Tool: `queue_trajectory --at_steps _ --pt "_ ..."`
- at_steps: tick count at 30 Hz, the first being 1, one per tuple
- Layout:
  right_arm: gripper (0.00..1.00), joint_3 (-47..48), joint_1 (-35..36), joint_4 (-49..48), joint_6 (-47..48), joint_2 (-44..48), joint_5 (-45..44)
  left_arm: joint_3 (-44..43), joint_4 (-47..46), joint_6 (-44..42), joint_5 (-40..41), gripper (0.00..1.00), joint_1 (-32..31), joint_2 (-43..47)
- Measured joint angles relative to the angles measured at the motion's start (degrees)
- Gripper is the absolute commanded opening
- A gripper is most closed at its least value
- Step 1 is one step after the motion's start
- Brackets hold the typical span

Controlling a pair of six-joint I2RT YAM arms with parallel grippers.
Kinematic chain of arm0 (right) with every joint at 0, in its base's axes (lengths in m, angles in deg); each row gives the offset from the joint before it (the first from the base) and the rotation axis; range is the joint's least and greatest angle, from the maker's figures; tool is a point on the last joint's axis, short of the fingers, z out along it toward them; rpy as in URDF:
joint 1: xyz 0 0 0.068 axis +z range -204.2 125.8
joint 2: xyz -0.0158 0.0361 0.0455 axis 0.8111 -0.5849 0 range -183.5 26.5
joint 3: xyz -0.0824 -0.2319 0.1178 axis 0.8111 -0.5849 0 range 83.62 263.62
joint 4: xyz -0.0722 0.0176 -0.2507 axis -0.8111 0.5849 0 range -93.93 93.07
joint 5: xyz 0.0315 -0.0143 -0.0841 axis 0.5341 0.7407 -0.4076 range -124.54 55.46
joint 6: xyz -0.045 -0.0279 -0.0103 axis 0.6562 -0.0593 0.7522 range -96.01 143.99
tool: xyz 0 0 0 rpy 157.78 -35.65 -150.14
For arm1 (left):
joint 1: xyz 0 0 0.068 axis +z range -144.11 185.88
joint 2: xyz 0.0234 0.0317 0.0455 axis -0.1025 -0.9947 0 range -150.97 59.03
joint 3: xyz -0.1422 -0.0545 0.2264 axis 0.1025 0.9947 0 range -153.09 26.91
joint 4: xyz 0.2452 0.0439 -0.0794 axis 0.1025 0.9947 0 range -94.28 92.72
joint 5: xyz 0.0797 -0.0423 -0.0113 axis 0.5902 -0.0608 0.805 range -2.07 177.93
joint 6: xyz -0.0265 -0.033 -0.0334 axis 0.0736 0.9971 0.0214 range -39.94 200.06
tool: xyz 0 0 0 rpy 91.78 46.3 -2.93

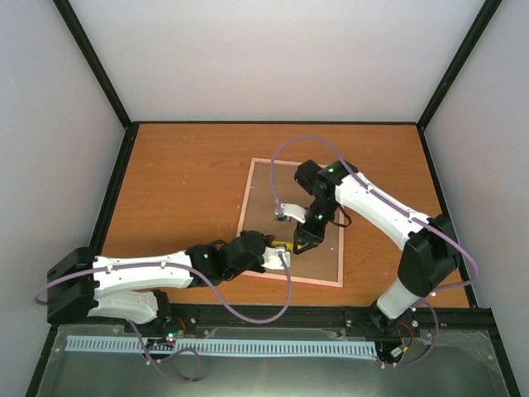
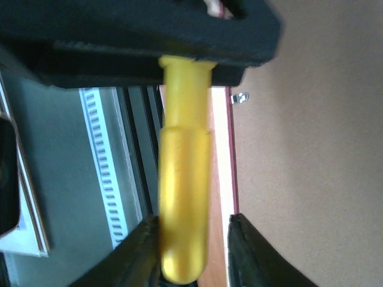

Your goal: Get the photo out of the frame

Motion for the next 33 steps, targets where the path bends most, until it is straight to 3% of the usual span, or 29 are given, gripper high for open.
queue_trajectory --at_steps 2,6,18,25,33 --pt "0.46 1.6 0.0 0.1 0.3 0.2 0.1 0.7 -0.6 1.2 -0.3 0.06 0.0 1.8" --pt "0.55 4.9 -0.5 0.2 0.6 1.7 0.3 0.9 -1.6 4.6 -2.6 0.05 1.2 4.8" --pt "0.87 10.6 -11.0 -7.1 3.1 10.9 12.5 -1.9 -7.3 25.2 -28.1 0.01 15.8 8.2" --pt "0.87 5.9 -11.0 -13.8 4.0 15.6 14.7 -2.6 -12.7 38.3 -45.0 0.01 24.5 5.1" --pt "0.79 5.0 -9.9 -18.9 2.4 13.2 15.5 -2.8 -15.3 43.6 -54.8 0.01 25.6 2.8"
